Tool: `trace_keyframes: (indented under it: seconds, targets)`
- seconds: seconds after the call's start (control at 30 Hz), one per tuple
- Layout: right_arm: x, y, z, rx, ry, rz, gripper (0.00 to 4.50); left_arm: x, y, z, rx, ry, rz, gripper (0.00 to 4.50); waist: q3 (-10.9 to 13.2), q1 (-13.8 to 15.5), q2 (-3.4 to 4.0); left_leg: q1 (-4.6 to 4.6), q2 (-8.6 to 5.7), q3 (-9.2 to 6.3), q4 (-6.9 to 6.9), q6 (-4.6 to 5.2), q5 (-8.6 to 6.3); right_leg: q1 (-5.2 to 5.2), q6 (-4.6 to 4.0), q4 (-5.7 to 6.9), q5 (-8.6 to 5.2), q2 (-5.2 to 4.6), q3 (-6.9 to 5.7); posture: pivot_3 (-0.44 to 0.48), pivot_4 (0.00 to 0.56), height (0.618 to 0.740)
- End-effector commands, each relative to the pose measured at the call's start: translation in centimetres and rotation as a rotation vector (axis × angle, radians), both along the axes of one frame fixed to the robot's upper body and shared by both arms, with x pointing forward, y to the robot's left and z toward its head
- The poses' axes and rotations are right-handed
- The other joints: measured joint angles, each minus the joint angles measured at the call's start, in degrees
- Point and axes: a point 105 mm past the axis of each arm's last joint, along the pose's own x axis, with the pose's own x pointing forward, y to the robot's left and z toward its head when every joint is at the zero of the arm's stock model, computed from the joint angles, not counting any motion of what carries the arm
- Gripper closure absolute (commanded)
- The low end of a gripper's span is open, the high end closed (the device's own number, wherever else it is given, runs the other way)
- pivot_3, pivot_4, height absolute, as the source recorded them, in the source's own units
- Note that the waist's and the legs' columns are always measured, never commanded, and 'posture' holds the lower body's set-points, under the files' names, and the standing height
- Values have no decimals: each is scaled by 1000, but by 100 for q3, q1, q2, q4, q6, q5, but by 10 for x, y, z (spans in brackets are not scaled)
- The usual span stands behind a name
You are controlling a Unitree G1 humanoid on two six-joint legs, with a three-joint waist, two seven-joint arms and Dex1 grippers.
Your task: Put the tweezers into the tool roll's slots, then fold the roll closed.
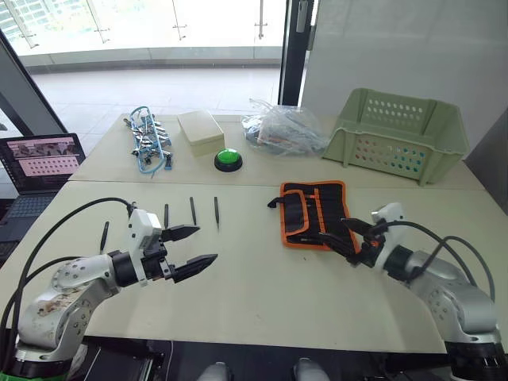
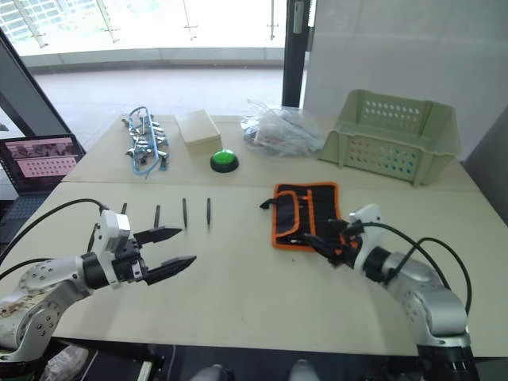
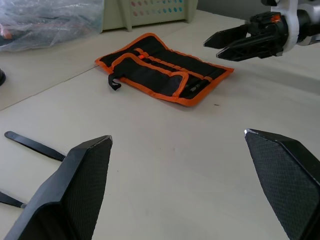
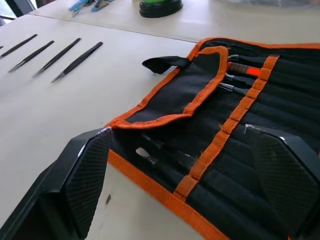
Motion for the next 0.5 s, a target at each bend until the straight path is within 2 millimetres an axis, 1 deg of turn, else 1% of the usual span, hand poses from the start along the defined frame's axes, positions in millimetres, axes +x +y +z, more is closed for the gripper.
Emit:
trace_keyframes:
  seconds: [0.03, 0.13, 0.23, 0.37, 0.5]
  targets:
    - [8, 14, 12, 106, 3, 21, 0, -1, 0, 7, 14, -42, 32, 20, 0, -1, 0, 0, 3, 0, 0, 0, 0, -1, -1, 0, 0, 4, 0, 0, 150, 740]
    - [12, 25, 0, 95, 54, 43, 0, -2, 0, 4, 25, -42, 43, 20, 0, 4, 0, 0, 4, -1, 0, 0, 0, 0, -1, -1, 1, 6, 1, 0, 150, 740]
    - [18, 29, -11, 91, 78, 18, 0, -4, 0, -4, 60, -30, 48, 20, -1, -4, -2, 0, 3, -1, 0, 0, 0, -1, -2, -2, 1, 6, 3, 0, 150, 740]
    - [25, 26, -15, 84, 85, -18, 0, -5, 0, -5, 60, -33, 61, 20, -1, -6, -2, -1, 4, -1, -1, 0, 0, -4, -2, 0, 1, 9, 5, 0, 150, 740]
    - [25, 28, -17, 85, 106, -6, 0, -6, 0, -5, 66, -36, 65, 20, -1, -8, -2, 0, 5, -1, -1, 0, 0, -3, -2, 0, 1, 10, 6, 0, 150, 740]
